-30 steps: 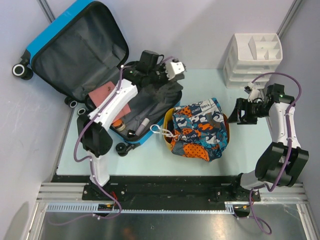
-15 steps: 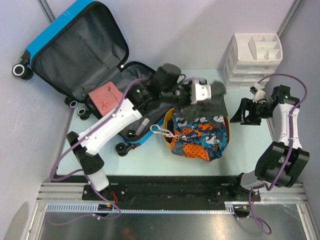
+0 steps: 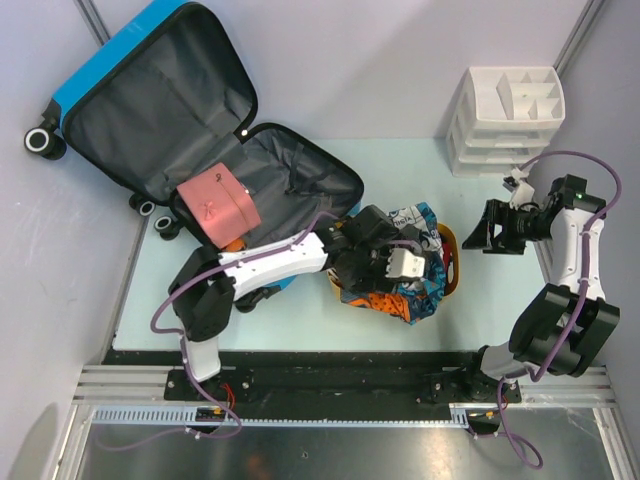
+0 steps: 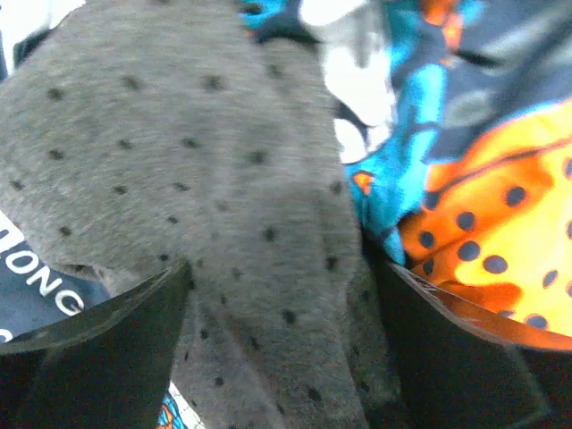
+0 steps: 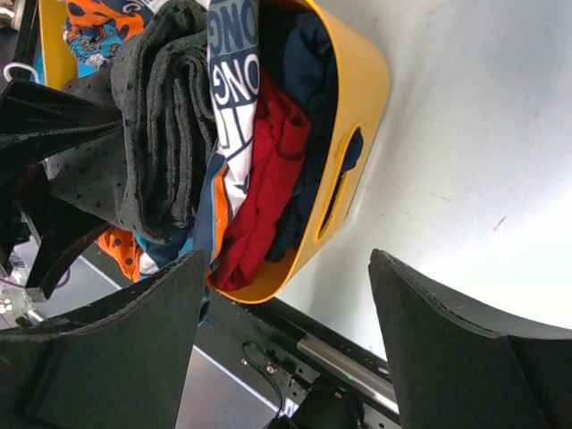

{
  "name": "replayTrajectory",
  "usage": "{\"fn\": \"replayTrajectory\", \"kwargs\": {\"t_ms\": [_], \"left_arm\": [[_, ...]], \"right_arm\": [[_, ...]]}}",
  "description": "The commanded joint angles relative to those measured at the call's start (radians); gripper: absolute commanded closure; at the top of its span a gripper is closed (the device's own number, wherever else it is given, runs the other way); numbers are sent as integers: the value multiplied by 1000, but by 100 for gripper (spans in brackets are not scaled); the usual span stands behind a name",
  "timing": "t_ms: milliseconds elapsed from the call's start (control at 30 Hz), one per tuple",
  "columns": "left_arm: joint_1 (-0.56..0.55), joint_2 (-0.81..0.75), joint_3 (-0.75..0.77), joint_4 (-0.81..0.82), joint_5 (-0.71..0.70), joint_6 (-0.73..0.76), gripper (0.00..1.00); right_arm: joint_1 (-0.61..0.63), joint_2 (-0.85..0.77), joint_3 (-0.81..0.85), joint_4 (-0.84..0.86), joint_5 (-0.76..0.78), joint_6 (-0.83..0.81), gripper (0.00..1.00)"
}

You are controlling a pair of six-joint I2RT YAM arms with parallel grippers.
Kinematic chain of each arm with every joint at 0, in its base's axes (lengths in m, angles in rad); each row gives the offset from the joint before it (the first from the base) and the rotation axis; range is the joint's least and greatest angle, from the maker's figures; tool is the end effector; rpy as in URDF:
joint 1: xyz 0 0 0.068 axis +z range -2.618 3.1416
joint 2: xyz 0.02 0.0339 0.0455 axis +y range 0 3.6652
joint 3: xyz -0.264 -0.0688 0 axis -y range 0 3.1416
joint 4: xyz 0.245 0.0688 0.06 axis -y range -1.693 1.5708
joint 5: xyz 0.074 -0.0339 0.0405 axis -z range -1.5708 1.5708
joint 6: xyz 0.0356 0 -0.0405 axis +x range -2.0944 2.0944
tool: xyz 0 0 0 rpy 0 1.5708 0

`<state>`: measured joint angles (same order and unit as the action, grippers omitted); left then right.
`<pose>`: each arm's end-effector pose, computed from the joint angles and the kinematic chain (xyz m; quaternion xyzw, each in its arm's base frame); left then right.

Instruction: Open, take out, and arrange the luggage

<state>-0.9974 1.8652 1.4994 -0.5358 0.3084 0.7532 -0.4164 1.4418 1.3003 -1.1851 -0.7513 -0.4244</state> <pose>0.2154 -0.3535 0.2499 0.7489 0.5593 -0.1835 0.3044 0.2487 -0.0834 0.3031 -0.0484 0.9232 0.2862 0.2521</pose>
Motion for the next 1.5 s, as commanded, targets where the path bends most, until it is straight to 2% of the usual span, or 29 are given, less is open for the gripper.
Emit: {"fn": "replayTrajectory", "kwargs": {"t_ms": [0,133,267,467,700,800,833,900,933,1033,1167,1267,1367,1467], "left_arm": [[-12,-98,-67,-18,89,63,3],[0,-164,-25,-27,109,-4,0],[60,-234,10,-35,162,-92,0],[144,-368,-103,-41,189,-117,0],[210,-388,-206,-38,147,-175,0],[229,-368,-205,-38,144,-225,0],[235,-365,-205,-39,146,-244,1],[249,-359,-199,-35,141,-253,1],[255,-354,-189,-35,144,-273,1],[293,-337,-154,-32,170,-298,1],[299,-319,-122,-32,153,-244,1],[301,-293,-93,-30,158,-232,1],[298,-258,-59,-26,187,-215,1],[292,-212,-15,-26,196,-178,2]], "right_arm": [[-1,-21,19,-33,-45,-21,21],[14,2,13,-28,-23,-4,20],[79,19,-22,4,42,56,20],[165,37,-81,131,164,199,22],[266,109,-101,269,294,344,30],[268,149,-101,298,293,381,47],[265,158,-101,298,296,391,61],[231,172,-101,298,280,412,81],[208,177,-101,300,271,420,100],[93,166,-101,305,271,455,100],[-112,124,-101,337,277,493,100],[-201,98,-102,364,257,553,100],[-206,86,-102,415,224,618,100],[-142,92,-110,467,219,689,100]]}}
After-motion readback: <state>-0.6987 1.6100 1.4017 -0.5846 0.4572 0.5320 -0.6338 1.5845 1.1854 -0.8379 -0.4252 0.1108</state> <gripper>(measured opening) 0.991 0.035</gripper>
